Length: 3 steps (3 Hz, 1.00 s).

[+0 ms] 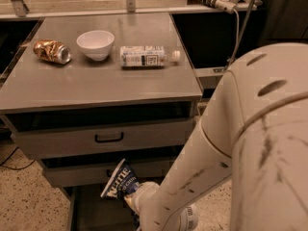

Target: Pick blue chip bag from bottom drawer and place on counter

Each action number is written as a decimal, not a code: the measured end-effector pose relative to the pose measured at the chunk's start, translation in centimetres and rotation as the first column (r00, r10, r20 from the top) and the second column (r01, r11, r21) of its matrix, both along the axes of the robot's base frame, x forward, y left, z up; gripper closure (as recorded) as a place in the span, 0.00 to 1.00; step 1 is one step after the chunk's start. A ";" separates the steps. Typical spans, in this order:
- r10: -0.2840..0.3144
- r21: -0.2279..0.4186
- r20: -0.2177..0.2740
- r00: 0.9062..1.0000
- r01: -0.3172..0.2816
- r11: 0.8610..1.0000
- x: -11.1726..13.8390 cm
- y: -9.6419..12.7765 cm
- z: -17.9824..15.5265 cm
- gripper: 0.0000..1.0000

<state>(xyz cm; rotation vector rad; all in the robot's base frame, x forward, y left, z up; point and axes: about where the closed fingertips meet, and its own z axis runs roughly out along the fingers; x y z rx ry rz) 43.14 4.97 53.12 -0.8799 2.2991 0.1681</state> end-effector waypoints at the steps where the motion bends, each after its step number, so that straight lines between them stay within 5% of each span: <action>1: 0.000 0.000 0.000 1.000 0.000 1.000 0.0 0.0 0.0 1.00; 3: -0.003 -0.006 0.081 0.997 0.004 1.000 -0.4 -1.4 4.9 1.00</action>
Offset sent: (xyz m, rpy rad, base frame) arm -0.0093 -0.0092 0.0531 -0.0141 -0.0790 -0.0236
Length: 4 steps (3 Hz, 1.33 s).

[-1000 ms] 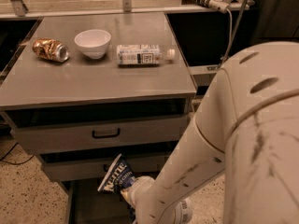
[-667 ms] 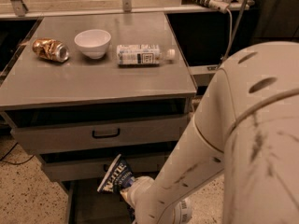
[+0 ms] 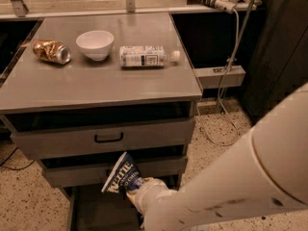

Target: Pick blue chip bag from bottom drawer and place on counter

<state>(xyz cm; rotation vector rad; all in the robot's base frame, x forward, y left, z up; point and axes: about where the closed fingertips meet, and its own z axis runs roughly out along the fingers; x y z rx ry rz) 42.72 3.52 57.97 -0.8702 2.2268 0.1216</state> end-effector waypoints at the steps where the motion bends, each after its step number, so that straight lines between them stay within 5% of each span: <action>1: 0.001 -0.009 0.059 0.998 0.000 1.000 -0.8 -0.9 3.4 1.00; 2: 0.000 -0.019 0.145 0.989 0.003 1.000 -1.6 -1.7 7.6 1.00; 4: 0.014 -0.047 0.164 0.986 -0.006 0.999 -1.6 -2.3 8.0 1.00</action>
Offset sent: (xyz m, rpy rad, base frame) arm -0.0350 -0.0176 0.1694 -0.0373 -0.2705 0.0004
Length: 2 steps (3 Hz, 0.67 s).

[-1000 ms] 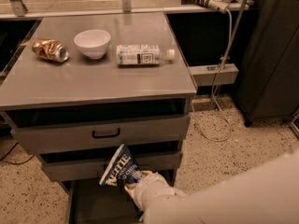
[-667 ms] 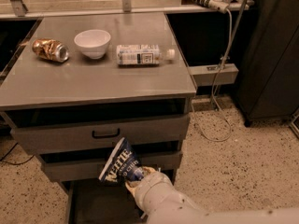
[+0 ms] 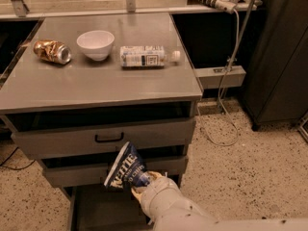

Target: Pick blue chip bag from bottom drawer and place on counter

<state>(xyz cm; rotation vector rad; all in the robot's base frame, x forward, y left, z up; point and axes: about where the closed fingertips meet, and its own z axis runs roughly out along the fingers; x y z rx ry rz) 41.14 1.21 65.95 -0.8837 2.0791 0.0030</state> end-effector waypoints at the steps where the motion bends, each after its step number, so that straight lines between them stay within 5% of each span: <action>1: -0.013 -0.013 0.051 0.999 0.014 1.000 -0.1 -0.5 2.2 1.00; 2: -0.040 -0.024 0.148 0.988 0.044 0.999 -0.6 -0.9 7.1 1.00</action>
Offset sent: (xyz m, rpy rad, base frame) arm -0.0167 -0.0141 0.1651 -0.0931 -0.2802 -0.0600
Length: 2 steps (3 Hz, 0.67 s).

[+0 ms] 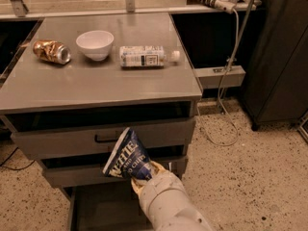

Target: Pick blue chip bag from bottom drawer and place on counter

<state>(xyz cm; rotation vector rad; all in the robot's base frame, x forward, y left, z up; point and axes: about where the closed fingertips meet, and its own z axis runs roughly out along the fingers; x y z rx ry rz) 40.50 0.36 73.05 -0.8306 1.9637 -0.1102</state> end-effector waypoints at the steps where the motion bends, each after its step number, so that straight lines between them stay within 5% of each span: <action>1: -0.010 -0.039 0.104 0.994 0.014 0.999 -0.7 0.0 5.1 1.00; 2: 0.015 -0.079 0.230 0.973 0.004 0.997 -1.3 1.6 10.9 1.00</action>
Offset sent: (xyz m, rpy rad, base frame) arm -0.0166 0.0140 0.1719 -0.1065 -0.3401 -0.0205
